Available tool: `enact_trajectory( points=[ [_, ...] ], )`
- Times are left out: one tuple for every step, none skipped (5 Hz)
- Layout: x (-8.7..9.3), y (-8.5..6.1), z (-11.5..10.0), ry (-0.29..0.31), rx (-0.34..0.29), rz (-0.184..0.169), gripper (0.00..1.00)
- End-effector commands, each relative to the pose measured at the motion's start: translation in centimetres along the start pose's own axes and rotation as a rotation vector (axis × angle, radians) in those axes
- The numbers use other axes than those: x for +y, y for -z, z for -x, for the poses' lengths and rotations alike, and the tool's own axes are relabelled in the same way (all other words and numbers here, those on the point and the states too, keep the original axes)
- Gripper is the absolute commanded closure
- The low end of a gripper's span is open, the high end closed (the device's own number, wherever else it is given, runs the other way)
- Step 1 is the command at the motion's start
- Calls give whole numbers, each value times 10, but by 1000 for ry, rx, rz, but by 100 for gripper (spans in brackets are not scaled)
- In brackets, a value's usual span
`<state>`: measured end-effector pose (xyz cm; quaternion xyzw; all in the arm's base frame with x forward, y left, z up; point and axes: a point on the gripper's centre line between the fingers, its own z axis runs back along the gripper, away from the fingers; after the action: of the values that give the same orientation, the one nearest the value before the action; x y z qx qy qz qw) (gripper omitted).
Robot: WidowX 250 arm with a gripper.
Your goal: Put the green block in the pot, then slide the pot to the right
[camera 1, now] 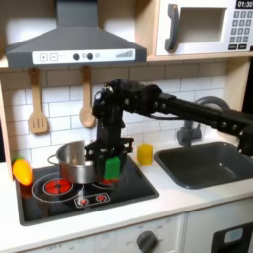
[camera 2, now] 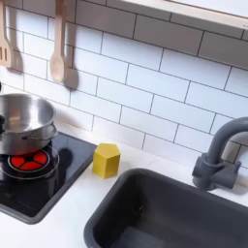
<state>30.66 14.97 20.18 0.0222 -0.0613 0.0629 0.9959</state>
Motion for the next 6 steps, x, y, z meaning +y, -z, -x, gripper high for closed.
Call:
enact_trajectory(
  points=[
    [-4,-24,-30,-13,-109,0,100],
    [-4,-26,-45,-32,-124,3,100],
    [-7,-22,-62,-40,-135,6,100],
    [-6,-19,-77,-54,-137,13,100],
    [-1,-16,-88,-79,-137,12,100],
    [1,-11,-92,-85,-134,13,100]
  ],
)
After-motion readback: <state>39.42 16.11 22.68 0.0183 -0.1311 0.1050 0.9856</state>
